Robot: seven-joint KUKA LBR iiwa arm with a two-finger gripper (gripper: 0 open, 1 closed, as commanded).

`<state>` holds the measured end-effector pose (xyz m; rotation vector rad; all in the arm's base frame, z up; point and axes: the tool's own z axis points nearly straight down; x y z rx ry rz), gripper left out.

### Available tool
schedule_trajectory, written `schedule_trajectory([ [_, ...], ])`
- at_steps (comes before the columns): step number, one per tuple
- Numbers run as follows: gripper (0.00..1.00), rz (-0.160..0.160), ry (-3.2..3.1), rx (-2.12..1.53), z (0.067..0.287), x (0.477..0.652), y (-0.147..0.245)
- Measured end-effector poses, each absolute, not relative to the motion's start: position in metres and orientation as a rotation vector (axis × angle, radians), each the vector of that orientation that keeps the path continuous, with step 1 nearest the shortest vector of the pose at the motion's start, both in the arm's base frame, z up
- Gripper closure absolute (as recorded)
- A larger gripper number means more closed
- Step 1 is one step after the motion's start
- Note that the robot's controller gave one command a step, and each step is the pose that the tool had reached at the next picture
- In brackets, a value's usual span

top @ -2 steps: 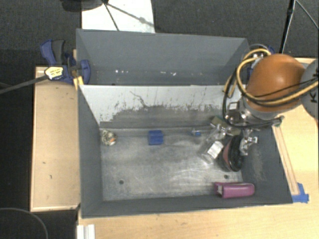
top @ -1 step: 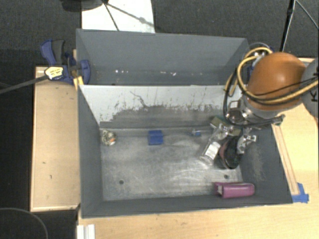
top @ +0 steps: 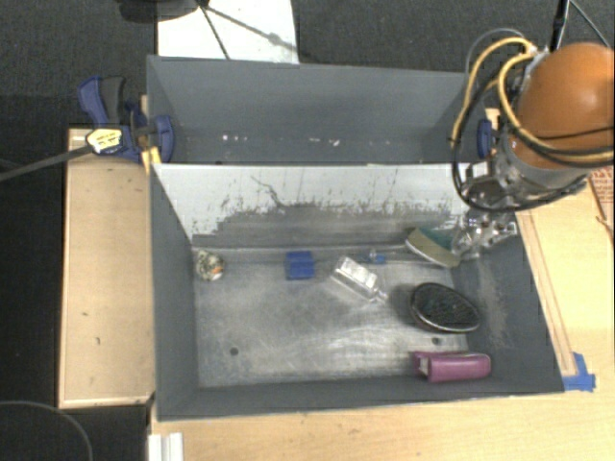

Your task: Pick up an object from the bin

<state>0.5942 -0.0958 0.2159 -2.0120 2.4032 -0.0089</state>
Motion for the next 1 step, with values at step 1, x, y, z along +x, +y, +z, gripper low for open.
schedule_trajectory([
  [1,1.00,0.004,2.466,-1.945,0.2031,0.5904,-0.0972],
])
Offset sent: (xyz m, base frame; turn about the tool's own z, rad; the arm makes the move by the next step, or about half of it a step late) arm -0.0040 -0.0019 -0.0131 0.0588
